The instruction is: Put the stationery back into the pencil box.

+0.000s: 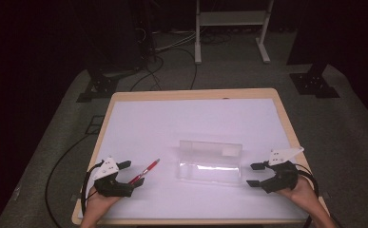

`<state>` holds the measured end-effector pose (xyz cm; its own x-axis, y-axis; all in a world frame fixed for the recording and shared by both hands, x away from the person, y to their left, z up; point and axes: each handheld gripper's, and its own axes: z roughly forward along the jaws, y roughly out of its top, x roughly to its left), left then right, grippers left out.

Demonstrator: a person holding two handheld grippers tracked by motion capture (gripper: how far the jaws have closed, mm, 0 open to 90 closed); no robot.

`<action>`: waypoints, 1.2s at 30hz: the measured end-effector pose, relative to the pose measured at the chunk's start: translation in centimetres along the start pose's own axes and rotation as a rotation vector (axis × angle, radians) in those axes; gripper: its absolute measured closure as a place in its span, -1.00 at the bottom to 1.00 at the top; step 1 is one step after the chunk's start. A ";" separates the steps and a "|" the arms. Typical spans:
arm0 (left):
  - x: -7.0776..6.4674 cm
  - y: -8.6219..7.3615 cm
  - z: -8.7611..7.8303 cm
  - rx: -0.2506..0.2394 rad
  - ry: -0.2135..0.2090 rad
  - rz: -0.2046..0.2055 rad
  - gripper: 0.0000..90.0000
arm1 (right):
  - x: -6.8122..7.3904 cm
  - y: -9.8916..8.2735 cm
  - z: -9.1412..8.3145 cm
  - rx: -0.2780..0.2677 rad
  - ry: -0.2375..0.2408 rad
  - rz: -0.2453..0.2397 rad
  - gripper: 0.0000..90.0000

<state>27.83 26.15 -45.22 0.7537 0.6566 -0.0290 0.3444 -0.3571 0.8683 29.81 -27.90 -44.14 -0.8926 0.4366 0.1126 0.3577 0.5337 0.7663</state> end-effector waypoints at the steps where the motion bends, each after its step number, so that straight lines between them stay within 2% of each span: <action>1: 0.0 0.0 0.1 0.003 -0.002 -0.003 -0.68 | -0.1 -0.2 -0.1 0.003 -0.003 0.009 -0.30; 8: 0.3 0.1 1.0 0.037 -0.019 -0.003 -0.56 | -0.3 -1.0 -0.7 -0.012 -0.022 0.029 -0.32; 12: 0.3 0.2 1.9 0.086 -0.019 0.000 -0.45 | -0.2 -1.6 -1.0 -0.021 -0.033 0.045 -0.33; 16: 0.3 0.3 2.5 0.124 -0.004 0.017 -0.30 | -0.1 -2.1 -1.4 -0.029 -0.039 0.050 -0.35; 20: 0.3 0.3 2.7 0.139 0.023 0.016 -0.12 | 0.0 -2.4 -1.7 -0.039 -0.045 0.056 -0.35; 25: 0.2 0.4 3.3 0.169 0.019 0.030 -0.01 | -0.1 -2.8 -1.9 -0.038 -0.056 0.064 -0.40; 29: 0.3 0.3 3.8 0.190 0.020 0.026 0.16 | -0.3 -2.9 -2.0 -0.046 -0.057 0.075 -0.41; 36: 0.2 0.2 4.1 0.223 0.009 0.043 0.39 | -0.2 -3.1 -2.1 -0.055 -0.054 0.073 -0.41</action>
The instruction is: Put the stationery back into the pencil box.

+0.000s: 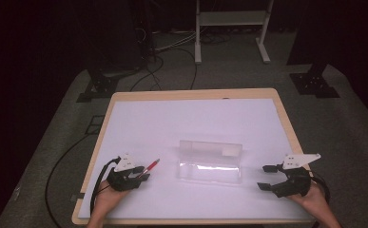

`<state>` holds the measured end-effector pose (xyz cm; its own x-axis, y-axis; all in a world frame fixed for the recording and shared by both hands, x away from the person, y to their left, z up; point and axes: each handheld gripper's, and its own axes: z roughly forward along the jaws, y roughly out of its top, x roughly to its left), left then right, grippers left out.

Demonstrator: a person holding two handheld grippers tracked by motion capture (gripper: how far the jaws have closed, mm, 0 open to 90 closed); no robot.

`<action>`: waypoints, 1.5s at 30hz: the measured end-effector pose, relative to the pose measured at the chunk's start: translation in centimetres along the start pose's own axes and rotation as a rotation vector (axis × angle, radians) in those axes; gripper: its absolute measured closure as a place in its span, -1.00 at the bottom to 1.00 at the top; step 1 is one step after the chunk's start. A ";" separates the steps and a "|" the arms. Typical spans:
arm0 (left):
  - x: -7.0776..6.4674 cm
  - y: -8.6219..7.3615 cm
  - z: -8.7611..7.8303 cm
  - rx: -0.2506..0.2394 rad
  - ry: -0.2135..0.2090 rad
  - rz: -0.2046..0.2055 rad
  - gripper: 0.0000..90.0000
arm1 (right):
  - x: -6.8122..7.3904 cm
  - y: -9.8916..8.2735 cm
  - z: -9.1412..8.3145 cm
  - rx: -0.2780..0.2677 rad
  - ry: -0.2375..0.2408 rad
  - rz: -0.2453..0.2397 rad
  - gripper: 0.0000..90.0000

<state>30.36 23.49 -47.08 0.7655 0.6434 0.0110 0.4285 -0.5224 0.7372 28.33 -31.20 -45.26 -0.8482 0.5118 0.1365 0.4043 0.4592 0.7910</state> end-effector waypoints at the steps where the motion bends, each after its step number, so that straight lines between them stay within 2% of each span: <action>1: 0.0 0.0 0.1 0.004 0.001 0.000 0.39 | 0.0 0.0 0.0 0.001 0.000 -0.002 -0.41; 10: 0.2 0.1 0.1 0.000 0.017 -0.017 0.71 | -0.1 -0.2 0.0 -0.005 -0.005 -0.004 -0.41; 18: 0.3 0.0 0.1 -0.002 0.006 -0.025 0.68 | 0.1 -0.2 0.0 -0.002 -0.009 -0.007 -0.41; 27: 0.1 0.0 0.2 -0.005 0.025 0.003 0.76 | 0.0 -0.3 0.0 -0.004 -0.009 -0.005 -0.41; 31: 0.3 0.0 0.0 -0.003 0.013 0.008 0.76 | -0.1 -0.3 0.1 -0.006 -0.009 0.002 -0.41; 36: 0.3 0.1 -0.6 -0.032 0.005 0.002 0.77 | -0.2 -0.3 0.3 0.007 -0.005 0.008 -0.41; 39: 0.3 0.4 -0.9 -0.036 -0.002 0.019 0.77 | -0.2 -0.4 0.4 0.013 -0.005 0.004 -0.40; 43: 0.0 1.2 -1.1 -0.064 -0.041 0.035 0.77 | -0.2 -0.3 0.3 0.008 -0.005 0.010 -0.40; 45: -0.3 1.8 -1.1 -0.066 -0.058 0.061 0.77 | -0.2 -0.3 0.2 0.003 -0.009 0.012 -0.41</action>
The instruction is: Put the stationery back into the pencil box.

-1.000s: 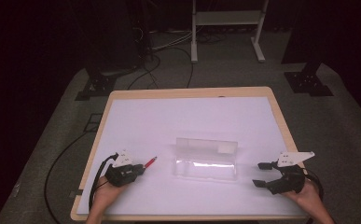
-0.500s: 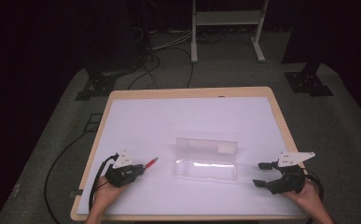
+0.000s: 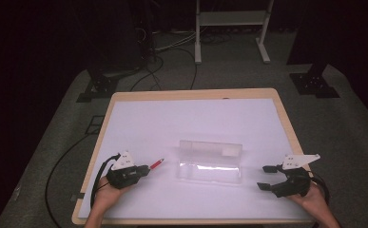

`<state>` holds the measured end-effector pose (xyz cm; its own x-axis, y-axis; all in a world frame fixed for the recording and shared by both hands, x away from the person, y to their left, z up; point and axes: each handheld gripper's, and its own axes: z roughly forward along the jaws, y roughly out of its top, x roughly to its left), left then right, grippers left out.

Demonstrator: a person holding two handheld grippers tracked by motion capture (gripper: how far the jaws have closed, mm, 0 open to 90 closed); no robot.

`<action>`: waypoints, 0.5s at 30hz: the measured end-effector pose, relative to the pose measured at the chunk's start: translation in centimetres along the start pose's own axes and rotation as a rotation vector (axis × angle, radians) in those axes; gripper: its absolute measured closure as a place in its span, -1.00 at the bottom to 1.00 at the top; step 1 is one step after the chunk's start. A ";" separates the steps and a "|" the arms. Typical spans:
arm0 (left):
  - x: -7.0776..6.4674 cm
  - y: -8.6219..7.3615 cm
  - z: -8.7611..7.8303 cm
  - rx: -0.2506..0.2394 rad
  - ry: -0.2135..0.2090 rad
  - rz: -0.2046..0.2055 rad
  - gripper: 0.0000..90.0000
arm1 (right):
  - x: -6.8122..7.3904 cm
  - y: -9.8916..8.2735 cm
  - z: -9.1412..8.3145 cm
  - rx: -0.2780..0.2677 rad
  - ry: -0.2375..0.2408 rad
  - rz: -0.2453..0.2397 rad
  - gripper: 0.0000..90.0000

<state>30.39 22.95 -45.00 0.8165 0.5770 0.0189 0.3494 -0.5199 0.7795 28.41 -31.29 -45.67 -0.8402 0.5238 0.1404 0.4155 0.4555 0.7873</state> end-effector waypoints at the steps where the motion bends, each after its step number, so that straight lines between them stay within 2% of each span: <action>1: 0.0 0.0 0.0 0.000 0.000 0.000 0.77 | 0.0 0.0 0.0 0.000 0.000 0.000 -0.41; 7: -0.7 1.7 0.1 -0.031 -0.038 0.035 0.77 | -0.3 -0.1 0.0 -0.001 -0.012 0.008 -0.43; 15: -1.4 3.6 0.7 -0.036 -0.075 0.077 0.76 | -0.3 -0.1 0.2 0.019 -0.027 0.005 -0.44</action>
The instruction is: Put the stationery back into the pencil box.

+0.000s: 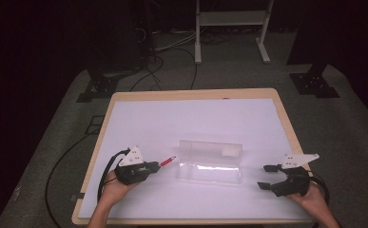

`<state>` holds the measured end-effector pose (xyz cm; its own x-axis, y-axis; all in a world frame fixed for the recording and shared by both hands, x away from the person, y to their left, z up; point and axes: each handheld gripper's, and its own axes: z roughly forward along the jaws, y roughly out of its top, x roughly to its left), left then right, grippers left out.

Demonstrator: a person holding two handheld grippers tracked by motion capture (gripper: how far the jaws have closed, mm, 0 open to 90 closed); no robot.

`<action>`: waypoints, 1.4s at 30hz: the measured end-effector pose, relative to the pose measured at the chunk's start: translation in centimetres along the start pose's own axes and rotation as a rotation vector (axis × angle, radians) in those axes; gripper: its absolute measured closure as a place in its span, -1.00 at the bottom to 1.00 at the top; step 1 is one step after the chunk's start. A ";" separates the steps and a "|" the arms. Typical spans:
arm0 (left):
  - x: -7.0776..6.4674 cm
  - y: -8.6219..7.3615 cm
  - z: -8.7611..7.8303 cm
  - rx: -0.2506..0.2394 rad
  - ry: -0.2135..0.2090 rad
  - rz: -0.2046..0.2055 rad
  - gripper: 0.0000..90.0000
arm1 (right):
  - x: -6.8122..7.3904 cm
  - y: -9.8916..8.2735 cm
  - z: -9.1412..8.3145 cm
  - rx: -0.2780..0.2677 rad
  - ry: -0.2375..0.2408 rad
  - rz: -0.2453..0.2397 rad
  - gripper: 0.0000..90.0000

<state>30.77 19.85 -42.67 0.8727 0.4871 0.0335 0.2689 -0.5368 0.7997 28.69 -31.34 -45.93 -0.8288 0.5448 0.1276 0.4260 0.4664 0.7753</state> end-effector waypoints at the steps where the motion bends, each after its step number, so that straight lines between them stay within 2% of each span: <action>1: -0.1 0.3 0.1 0.002 -0.003 0.007 0.77 | 0.0 0.0 0.0 -0.001 -0.002 -0.002 -0.44; 12: -0.4 2.6 1.3 -0.010 -0.045 0.050 0.77 | -0.1 0.0 -0.1 -0.013 -0.014 0.002 -0.45; 28: -1.2 5.1 2.5 -0.004 -0.090 0.110 0.77 | -0.2 0.0 0.0 -0.008 -0.017 0.007 -0.47; 42: -1.8 6.6 3.9 -0.007 -0.122 0.133 0.77 | -0.2 0.0 -0.2 -0.020 -0.026 0.007 -0.47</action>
<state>32.57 12.73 -39.84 0.9435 0.3246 0.0668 0.1452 -0.5861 0.7971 28.79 -31.63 -45.82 -0.8160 0.5660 0.1176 0.4244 0.4485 0.7866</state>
